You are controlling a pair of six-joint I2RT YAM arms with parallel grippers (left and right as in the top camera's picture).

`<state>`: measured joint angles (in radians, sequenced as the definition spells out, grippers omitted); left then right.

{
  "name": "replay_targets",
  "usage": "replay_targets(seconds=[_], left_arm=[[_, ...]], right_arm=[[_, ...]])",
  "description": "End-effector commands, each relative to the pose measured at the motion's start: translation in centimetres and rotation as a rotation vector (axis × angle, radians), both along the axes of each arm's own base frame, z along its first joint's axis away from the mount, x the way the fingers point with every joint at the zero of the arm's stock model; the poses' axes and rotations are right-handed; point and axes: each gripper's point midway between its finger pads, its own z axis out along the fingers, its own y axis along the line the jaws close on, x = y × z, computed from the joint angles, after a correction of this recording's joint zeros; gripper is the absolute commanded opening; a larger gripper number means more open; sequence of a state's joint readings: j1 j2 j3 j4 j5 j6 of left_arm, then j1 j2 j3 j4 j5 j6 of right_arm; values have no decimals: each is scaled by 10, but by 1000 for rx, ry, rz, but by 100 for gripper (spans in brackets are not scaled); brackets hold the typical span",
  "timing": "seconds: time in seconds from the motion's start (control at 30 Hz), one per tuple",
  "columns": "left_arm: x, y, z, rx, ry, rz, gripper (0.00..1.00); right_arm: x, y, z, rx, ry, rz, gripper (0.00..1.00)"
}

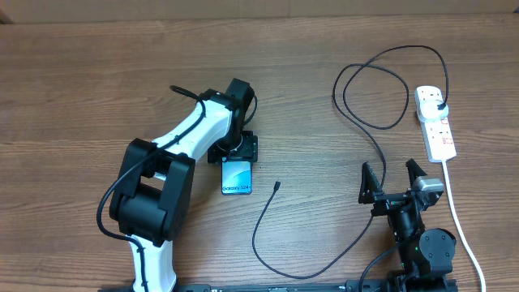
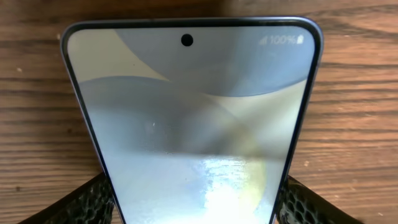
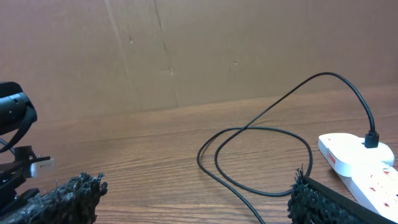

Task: Plug charger to phone and switch on socket
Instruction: 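Raise the phone off the table with the left gripper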

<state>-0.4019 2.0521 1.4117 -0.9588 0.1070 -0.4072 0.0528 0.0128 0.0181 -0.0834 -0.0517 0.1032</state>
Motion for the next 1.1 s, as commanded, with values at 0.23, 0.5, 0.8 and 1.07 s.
replay_targets(seconds=[0.23, 0.5, 0.8, 1.07], left_arm=[[30, -20, 56, -328, -100, 97, 67], [49, -17, 59, -370, -149, 146, 69], [47, -22, 61, -403, -152, 83, 70], [47, -22, 61, -403, -152, 82, 71]], right_arm=[[0, -2, -2, -7, -3, -8, 100], [0, -2, -2, -7, -3, -8, 100], [0, -2, -2, -7, -3, -8, 100], [0, -2, -2, -7, -3, -8, 100]])
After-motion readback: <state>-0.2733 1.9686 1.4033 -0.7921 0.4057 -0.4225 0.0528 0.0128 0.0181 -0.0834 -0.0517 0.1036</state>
